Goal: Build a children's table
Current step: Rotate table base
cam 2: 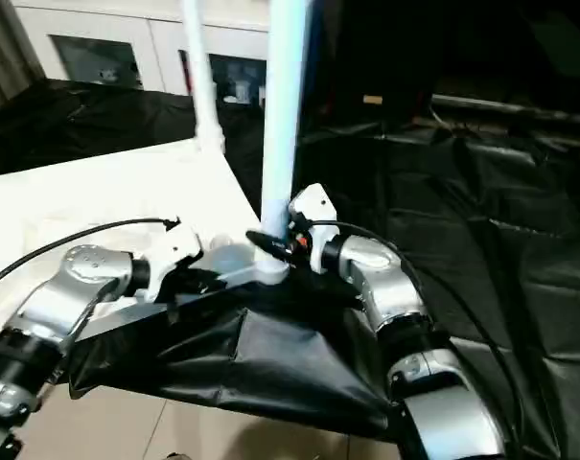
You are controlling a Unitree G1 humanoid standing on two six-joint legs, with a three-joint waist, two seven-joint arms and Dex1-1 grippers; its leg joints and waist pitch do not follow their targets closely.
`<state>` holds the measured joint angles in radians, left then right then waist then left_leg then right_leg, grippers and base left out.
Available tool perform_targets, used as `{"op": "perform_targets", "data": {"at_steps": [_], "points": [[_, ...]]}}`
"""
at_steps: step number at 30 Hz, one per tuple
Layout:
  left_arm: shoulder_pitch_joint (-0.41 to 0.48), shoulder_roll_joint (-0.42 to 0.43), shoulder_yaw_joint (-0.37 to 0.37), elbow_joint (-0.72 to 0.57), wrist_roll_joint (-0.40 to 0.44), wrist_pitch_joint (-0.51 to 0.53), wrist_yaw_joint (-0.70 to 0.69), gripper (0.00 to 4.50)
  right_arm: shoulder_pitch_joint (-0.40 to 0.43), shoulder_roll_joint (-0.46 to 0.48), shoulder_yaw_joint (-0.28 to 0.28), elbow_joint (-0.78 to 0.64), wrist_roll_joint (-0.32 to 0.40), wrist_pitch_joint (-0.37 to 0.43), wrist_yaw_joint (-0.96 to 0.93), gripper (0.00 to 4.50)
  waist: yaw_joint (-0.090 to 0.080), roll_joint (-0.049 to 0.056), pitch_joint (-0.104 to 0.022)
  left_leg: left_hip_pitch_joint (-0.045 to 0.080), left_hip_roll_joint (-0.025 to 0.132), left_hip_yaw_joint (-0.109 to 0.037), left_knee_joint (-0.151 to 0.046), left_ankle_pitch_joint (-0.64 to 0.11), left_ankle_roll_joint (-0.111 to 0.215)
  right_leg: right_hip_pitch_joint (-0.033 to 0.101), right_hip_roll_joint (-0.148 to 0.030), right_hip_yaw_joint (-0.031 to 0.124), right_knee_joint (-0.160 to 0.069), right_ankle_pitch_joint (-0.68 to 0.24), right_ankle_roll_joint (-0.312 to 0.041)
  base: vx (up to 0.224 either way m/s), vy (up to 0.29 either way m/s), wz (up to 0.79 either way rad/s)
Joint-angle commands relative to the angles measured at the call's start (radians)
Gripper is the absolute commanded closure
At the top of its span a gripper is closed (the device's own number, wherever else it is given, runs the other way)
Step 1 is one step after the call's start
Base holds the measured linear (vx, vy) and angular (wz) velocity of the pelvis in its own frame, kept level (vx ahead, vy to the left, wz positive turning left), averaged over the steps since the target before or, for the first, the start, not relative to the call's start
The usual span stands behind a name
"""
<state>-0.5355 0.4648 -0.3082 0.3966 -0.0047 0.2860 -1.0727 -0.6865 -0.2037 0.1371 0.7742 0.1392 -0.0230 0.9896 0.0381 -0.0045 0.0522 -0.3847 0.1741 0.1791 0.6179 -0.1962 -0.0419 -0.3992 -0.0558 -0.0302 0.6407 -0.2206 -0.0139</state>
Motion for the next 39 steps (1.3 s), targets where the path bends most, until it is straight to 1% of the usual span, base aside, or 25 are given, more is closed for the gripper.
{"op": "perform_targets", "data": {"at_steps": [1, 8, 9, 10, 11, 13, 15, 16, 17, 18, 19, 20, 22, 25, 26, 27, 28, 29, 30, 31, 32, 34, 35, 38, 39], "points": [[-0.013, -0.003, -0.031, -0.096, -0.036, -0.025, -0.097, 4.5, 0.037, -0.024, 0.071, 0.103, -0.051, 0.041, 0.066, 2.61, 0.006, 0.005, -0.06, 0.023, 0.061, -0.017, -0.077, -0.145, 0.069, 0.048, -0.086, 0.042, -0.07, -0.004, -0.305, 0.0, 0.0, 0.0], [-0.013, 0.008, -0.044, -0.113, -0.034, -0.031, -0.123, 4.5, 0.049, -0.043, 0.083, 0.097, -0.052, -0.008, 0.155, 2.61, 0.013, 0.002, -0.059, 0.02, 0.062, -0.017, -0.078, -0.132, 0.069, 0.049, -0.089, 0.039, -0.069, -0.002, -0.302, 0.0, 0.0, 0.0], [-0.013, 0.011, -0.051, -0.114, -0.025, -0.032, -0.121, 4.5, 0.056, -0.047, 0.089, 0.098, -0.06, -0.026, 0.178, 2.61, 0.014, 0.009, -0.059, 0.021, 0.062, -0.018, -0.078, -0.131, 0.068, 0.048, -0.089, 0.038, -0.068, 0.002, -0.303, 0.0, 0.0, 0.0], [-0.013, 0.011, -0.052, -0.115, -0.023, -0.03, -0.116, 4.5, 0.06, -0.046, 0.087, 0.1, -0.061, -0.034, 0.18, 2.61, 0.014, 0.008, -0.06, 0.021, 0.062, -0.018, -0.078, -0.132, 0.068, 0.049, -0.089, 0.038, -0.068, 0.005, -0.303, 0.0, 0.0, 0.0], [-0.014, 0.01, -0.052, -0.114, -0.021, -0.029, -0.112, 4.5, 0.061, -0.045, 0.085, 0.102, -0.062, -0.039, 0.18, 2.61, 0.016, 0.012, -0.06, 0.021, 0.062, -0.019, -0.079, -0.137, 0.065, 0.049, -0.089, 0.038, -0.068, 0.005, -0.304, 0.0, 0.0, 0.0], [-0.02, -0.001, -0.041, -0.102, -0.015, -0.012, -0.074, 4.5, 0.066, -0.033, 0.07, 0.115, -0.064, -0.048, 0.129, 2.61, 0.016, 0.014, -0.06, 0.023, 0.063, -0.019, -0.081, -0.148, 0.057, 0.049, -0.088, 0.038, -0.07, 0.0, -0.305, 0.0, 0.0, 0.0], [-0.028, -0.013, -0.032, -0.09, -0.009, 0.005, -0.043, 4.5, 0.066, -0.021, 0.053, 0.127, -0.063, -0.054, 0.08, 2.61, 0.015, 0.011, -0.058, 0.023, 0.063, -0.02, -0.084, -0.169, 0.046, 0.048, -0.088, 0.038, -0.072, -0.02, -0.304, 0.0, 0.0, 0.0], [-0.034, -0.021, -0.025, -0.079, -0.004, 0.016, -0.021, 4.5, 0.065, -0.013, 0.041, 0.138, -0.063, -0.053, 0.042, 2.61, 0.014, 0.016, -0.056, 0.025, 0.063, -0.021, -0.086, -0.2, 0.032, 0.047, -0.089, 0.038, -0.076, -0.058, -0.3, 0.0, 0.0, 0.0], [-0.038, -0.026, -0.021, -0.073, -0.002, 0.024, -0.008, 4.5, 0.063, -0.009, 0.034, 0.145, -0.064, -0.052, 0.018, 2.61, 0.012, 0.014, -0.053, 0.026, 0.063, -0.02, -0.088, -0.222, 0.024, 0.045, -0.089, 0.039, -0.08, -0.089, -0.297, 0.0, 0.0, 0.0], [-0.046, -0.041, -0.009, -0.061, -0.003, 0.035, 0.019, 4.5, 0.058, 0.001, 0.018, 0.163, -0.068, -0.054, -0.048, 2.61, 0.011, 0.019, -0.051, 0.031, 0.063, -0.023, -0.092, -0.271, 0.002, 0.043, -0.09, 0.039, -0.085, -0.161, -0.288, 0.0, 0.0, 0.0], [-0.054, -0.057, 0.003, -0.05, -0.01, 0.049, 0.041, 4.5, 0.051, 0.012, 0.0, 0.184, -0.068, -0.045, -0.116, 2.61, 0.005, 0.016, -0.042, 0.035, 0.061, -0.025, -0.098, -0.335, -0.024, 0.037, -0.089, 0.039, -0.094, -0.262, -0.269, 0.0, 0.0, 0.0], [-0.061, -0.069, 0.01, -0.043, -0.013, 0.058, 0.058, 4.5, 0.045, 0.021, -0.016, 0.203, -0.068, -0.039, -0.171, 2.61, 0.001, 0.016, -0.04, 0.041, 0.059, -0.03, -0.099, -0.394, -0.044, 0.033, -0.092, 0.039, -0.103, -0.366, -0.242, 0.0, 0.0, 0.0], [-0.078, -0.101, 0.025, -0.026, -0.015, 0.083, 0.105, 4.5, 0.033, 0.042, -0.043, 0.239, -0.063, -0.024, -0.275, 2.61, -0.004, 0.016, -0.042, 0.038, 0.059, -0.037, -0.101, -0.41, -0.056, 0.034, -0.096, 0.04, -0.108, -0.416, -0.212, 0.0, 0.0, 0.0], [-0.106, -0.142, 0.028, 0.007, 0.003, 0.115, 0.173, 4.5, 0.016, 0.071, -0.06, 0.275, -0.064, -0.006, -0.394, 2.61, -0.008, 0.018, -0.045, 0.038, 0.058, -0.034, -0.101, -0.392, -0.052, 0.031, -0.093, 0.04, -0.11, -0.374, -0.212, 0.0, 0.0, 0.0], [-0.118, -0.16, 0.032, 0.024, 0.008, 0.128, 0.201, 4.5, 0.008, 0.083, -0.062, 0.287, -0.066, 0.006, -0.431, 2.61, -0.005, 0.023, -0.046, 0.037, 0.058, -0.036, -0.101, -0.386, -0.052, 0.032, -0.094, 0.04, -0.108, -0.362, -0.213, 0.0, 0.0, 0.0], [-0.133, -0.184, 0.039, 0.045, 0.012, 0.148, 0.24, 4.5, -0.002, 0.096, -0.062, 0.302, -0.071, 0.019, -0.478, 2.61, -0.009, 0.019, -0.046, 0.035, 0.056, -0.033, -0.101, -0.379, -0.048, 0.031, -0.09, 0.04, -0.108, -0.342, -0.218, 0.0, 0.0, 0.0], [-0.152, -0.211, 0.049, 0.074, 0.017, 0.17, 0.288, 4.5, -0.014, 0.11, -0.063, 0.319, -0.074, 0.033, -0.525, 2.61, -0.008, 0.021, -0.046, 0.037, 0.055, -0.032, -0.1, -0.374, -0.05, 0.03, -0.09, 0.04, -0.106, -0.336, -0.22, 0.0, 0.0, 0.0], [-0.175, -0.244, 0.062, 0.108, 0.025, 0.186, 0.348, 4.5, -0.029, 0.127, -0.065, 0.34, -0.078, 0.046, -0.575, 2.61, -0.008, 0.02, -0.048, 0.036, 0.054, -0.031, -0.098, -0.36, -0.049, 0.032, -0.09, 0.04, -0.105, -0.317, -0.223, 0.0, 0.0, 0.0], [-0.187, -0.261, 0.069, 0.126, 0.03, 0.194, 0.381, 4.5, -0.037, 0.136, -0.067, 0.353, -0.08, 0.05, -0.603, 2.61, -0.006, 0.02, -0.048, 0.037, 0.054, -0.031, -0.099, -0.355, -0.047, 0.032, -0.091, 0.04, -0.108, -0.317, -0.224, 0.0, 0.0, 0.0], [-0.205, -0.287, 0.071, 0.152, 0.041, 0.199, 0.422, 4.5, -0.051, 0.151, -0.07, 0.37, -0.08, 0.056, -0.635, 2.61, -0.004, 0.015, -0.049, 0.036, 0.053, -0.028, -0.097, -0.343, -0.039, 0.032, -0.091, 0.041, -0.111, -0.312, -0.222, 0.0, 0.0, 0.0], [-0.218, -0.307, 0.07, 0.171, 0.048, 0.201, 0.446, 4.5, -0.061, 0.162, -0.07, 0.38, -0.083, 0.062, -0.656, 2.61, 0.0, 0.018, -0.052, 0.035, 0.053, -0.029, -0.097, -0.319, -0.033, 0.036, -0.094, 0.04, -0.11, -0.29, -0.223, 0.0, 0.0, 0.0], [-0.232, -0.331, 0.063, 0.191, 0.057, 0.199, 0.469, 4.5, -0.079, 0.18, -0.069, 0.398, -0.087, 0.062, -0.68, 2.61, 0.003, 0.016, -0.054, 0.031, 0.053, -0.027, -0.098, -0.272, -0.019, 0.041, -0.091, 0.04, -0.106, -0.224, -0.227, 0.0, 0.0, 0.0], [-0.232, -0.333, 0.061, 0.193, 0.058, 0.198, 0.47, 4.5, -0.08, 0.182, -0.069, 0.399, -0.087, 0.063, -0.681, 2.61, 0.003, 0.016, -0.056, 0.025, 0.054, -0.027, -0.098, -0.251, -0.011, 0.046, -0.092, 0.038, -0.103, -0.186, -0.232, 0.0, 0.0, 0.0], [-0.232, -0.336, 0.056, 0.196, 0.059, 0.192, 0.468, 4.5, -0.087, 0.187, -0.066, 0.405, -0.092, 0.065, -0.683, 2.61, 0.005, 0.015, -0.059, 0.024, 0.054, -0.023, -0.096, -0.198, 0.016, 0.051, -0.092, 0.036, -0.098, -0.101, -0.249, 0.0, 0.0, 0.0], [-0.232, -0.336, 0.058, 0.2, 0.06, 0.192, 0.47, 4.5, -0.091, 0.189, -0.069, 0.408, -0.094, 0.065, -0.686, 2.61, 0.005, 0.013, -0.058, 0.024, 0.054, -0.022, -0.097, -0.2, 0.021, 0.051, -0.092, 0.035, -0.099, -0.107, -0.252, 0.0, 0.0, 0.0]]}}
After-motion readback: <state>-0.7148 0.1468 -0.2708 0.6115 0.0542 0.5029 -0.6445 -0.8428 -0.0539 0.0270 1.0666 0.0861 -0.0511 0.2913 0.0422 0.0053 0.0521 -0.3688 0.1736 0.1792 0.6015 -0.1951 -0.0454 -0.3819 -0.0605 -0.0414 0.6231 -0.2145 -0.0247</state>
